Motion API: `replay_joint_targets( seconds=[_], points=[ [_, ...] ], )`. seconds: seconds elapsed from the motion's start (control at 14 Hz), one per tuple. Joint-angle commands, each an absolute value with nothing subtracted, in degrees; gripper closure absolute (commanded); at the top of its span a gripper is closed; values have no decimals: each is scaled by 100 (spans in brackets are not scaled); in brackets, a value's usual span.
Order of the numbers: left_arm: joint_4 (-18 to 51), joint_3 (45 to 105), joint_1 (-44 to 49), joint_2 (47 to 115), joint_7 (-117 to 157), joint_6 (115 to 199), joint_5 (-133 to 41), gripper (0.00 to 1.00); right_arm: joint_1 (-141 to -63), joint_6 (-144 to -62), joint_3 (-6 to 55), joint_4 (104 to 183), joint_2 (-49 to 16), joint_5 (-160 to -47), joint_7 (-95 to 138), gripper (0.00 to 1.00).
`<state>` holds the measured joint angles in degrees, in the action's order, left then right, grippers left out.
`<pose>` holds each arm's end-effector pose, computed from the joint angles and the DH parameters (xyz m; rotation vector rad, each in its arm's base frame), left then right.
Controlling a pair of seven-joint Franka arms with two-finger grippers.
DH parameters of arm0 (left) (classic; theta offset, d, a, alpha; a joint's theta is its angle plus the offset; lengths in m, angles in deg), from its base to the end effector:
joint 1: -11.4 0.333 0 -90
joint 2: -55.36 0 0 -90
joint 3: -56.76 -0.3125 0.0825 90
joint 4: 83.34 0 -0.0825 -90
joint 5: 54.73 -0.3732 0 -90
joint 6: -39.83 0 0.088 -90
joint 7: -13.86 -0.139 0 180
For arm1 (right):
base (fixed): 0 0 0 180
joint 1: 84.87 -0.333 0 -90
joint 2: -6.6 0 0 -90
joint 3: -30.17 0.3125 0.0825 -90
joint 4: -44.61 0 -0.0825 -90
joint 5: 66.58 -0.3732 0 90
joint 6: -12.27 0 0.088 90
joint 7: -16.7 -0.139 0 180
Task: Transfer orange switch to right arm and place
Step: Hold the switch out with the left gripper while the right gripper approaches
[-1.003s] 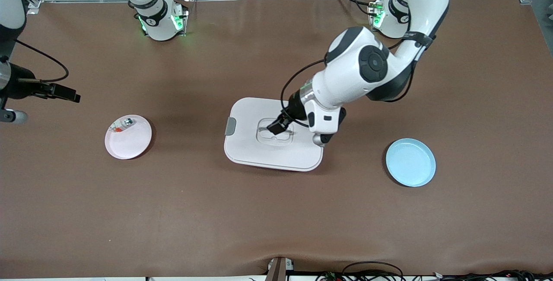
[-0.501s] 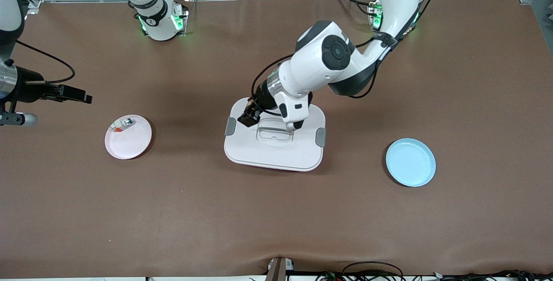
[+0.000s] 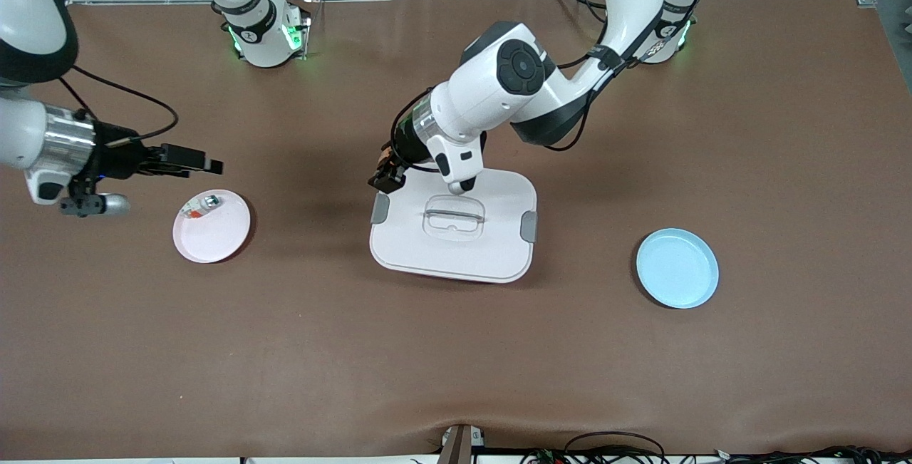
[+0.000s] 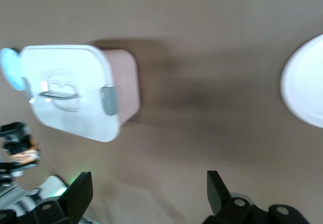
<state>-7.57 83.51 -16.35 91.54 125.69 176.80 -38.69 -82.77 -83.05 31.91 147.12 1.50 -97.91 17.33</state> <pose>0.5044 -0.5729 0.4253 2.0212 1.5516 -0.5557 0.5532 0.0638 0.4664 -2.5835 0.1385 0.2721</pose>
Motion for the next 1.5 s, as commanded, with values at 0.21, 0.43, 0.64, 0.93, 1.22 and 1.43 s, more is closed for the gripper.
replay_joint_targets(
  seconds=[0.21,0.43,0.64,0.93,1.22,1.43],
  points=[
    [-995,8304,-1927,9342,13241,17888,-3768,100,-8776,-9089,3175,15612,720,-10787,1802,0],
    [-995,8313,-1936,9359,13532,17888,-3768,100,-9075,-9529,3175,16079,940,-11130,1995,0],
    [-995,8304,-2024,9403,13699,17905,-3768,100,-9339,-9917,3175,16492,1107,-11474,2205,0],
    [-995,8304,-2050,9447,13805,18046,-3768,100,-9611,-10092,3175,16669,1152,-11746,2329,0],
    [-995,8304,-2050,9447,13805,18081,-3768,100,-10007,-10690,3175,16880,1134,-12072,2320,0],
    [-995,8304,-2050,9447,13805,18081,-3768,100,-10261,-11155,3175,17003,1117,-12239,2320,0]
  ],
)
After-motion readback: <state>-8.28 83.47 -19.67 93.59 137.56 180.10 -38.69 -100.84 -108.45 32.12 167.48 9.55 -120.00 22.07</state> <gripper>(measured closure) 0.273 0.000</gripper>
